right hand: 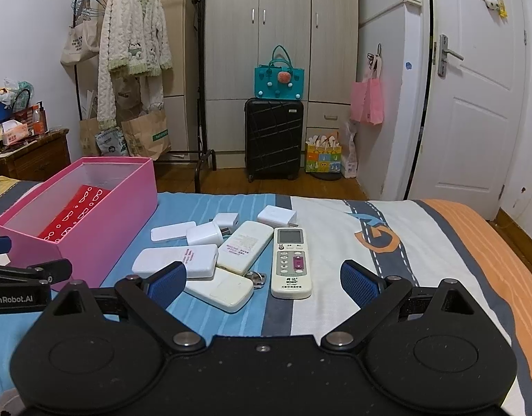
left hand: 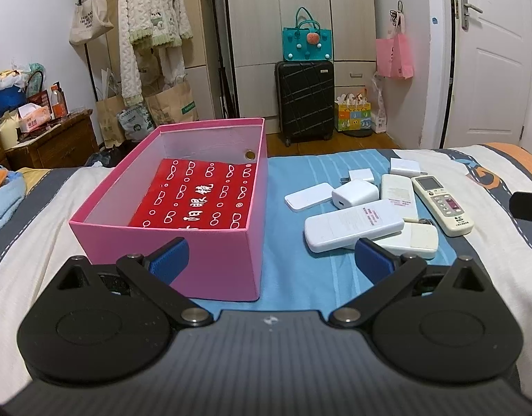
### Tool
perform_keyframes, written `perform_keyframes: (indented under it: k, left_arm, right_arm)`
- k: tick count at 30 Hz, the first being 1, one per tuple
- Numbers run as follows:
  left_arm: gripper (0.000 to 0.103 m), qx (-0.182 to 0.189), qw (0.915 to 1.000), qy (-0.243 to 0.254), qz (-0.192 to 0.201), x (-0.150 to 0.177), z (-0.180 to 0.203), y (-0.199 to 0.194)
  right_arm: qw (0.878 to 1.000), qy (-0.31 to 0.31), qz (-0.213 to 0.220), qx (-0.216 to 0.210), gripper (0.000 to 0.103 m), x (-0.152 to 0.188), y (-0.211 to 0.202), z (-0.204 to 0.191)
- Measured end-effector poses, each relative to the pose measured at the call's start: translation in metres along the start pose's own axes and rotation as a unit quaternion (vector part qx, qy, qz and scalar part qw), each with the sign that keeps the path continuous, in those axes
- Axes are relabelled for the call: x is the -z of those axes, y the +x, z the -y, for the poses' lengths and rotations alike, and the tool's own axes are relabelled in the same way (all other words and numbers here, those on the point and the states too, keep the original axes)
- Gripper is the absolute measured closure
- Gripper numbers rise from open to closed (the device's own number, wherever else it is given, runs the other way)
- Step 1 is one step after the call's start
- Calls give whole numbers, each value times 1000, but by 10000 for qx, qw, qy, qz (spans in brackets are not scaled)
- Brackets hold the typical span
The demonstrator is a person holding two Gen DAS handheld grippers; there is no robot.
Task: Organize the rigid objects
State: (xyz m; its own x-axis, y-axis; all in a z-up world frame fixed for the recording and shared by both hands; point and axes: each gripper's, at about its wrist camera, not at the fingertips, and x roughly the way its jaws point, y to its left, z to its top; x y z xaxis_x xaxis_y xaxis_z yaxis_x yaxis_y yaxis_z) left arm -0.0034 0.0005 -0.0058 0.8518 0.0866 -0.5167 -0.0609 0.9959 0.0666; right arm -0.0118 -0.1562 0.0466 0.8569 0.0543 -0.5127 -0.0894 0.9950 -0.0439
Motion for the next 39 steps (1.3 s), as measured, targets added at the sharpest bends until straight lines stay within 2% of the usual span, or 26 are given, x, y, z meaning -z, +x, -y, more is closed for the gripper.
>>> perform_keyframes:
  k: [21,29,33,39]
  left_arm:
    - [0,18,9996,-175,209,5,-4,-5]
    - [0,7,9995,-308,117,5,-7,-4]
    - [0,145,9992,-376,31,3,-8,-2]
    - [0,146,9997,-215,-43,4,-3,1]
  right_arm:
    - [10000,55,-12,23,5,3,4,-2]
    - [10000,30,-21,18,5,3,4,-1]
    - [10000,24,-31,13,5,3,4,-2]
    - [9999,3,-152,12,5,5,11,-2]
